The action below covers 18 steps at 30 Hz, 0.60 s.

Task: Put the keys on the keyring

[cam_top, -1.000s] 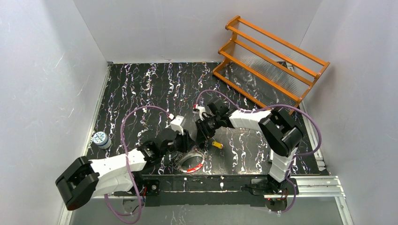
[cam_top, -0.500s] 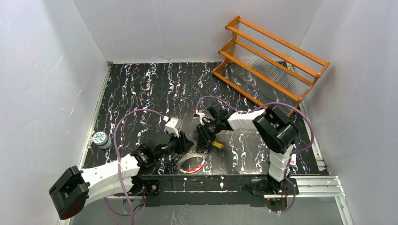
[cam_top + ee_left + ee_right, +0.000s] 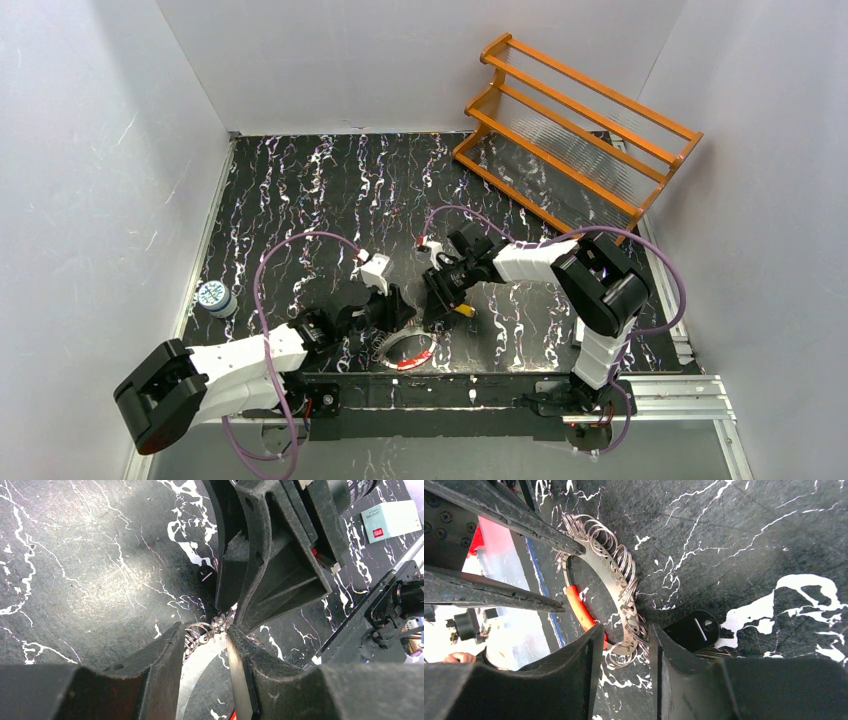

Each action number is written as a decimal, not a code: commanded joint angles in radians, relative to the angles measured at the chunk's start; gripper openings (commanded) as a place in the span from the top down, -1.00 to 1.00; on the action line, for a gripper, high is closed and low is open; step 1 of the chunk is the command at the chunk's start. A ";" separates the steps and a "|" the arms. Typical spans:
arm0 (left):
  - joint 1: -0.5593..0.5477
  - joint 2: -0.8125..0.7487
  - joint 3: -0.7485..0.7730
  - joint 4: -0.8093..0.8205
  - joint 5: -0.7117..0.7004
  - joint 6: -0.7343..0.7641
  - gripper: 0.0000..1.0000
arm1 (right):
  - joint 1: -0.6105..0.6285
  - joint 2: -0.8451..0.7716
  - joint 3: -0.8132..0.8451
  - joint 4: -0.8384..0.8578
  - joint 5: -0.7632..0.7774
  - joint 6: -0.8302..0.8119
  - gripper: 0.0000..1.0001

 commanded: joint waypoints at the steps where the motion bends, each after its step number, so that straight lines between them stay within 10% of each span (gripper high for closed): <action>1: -0.005 0.005 0.031 0.027 0.019 0.029 0.29 | 0.003 -0.041 0.005 0.004 0.013 -0.020 0.06; 18: -0.005 -0.032 0.007 0.024 0.010 0.017 0.29 | 0.003 -0.001 0.071 -0.008 0.029 -0.053 0.28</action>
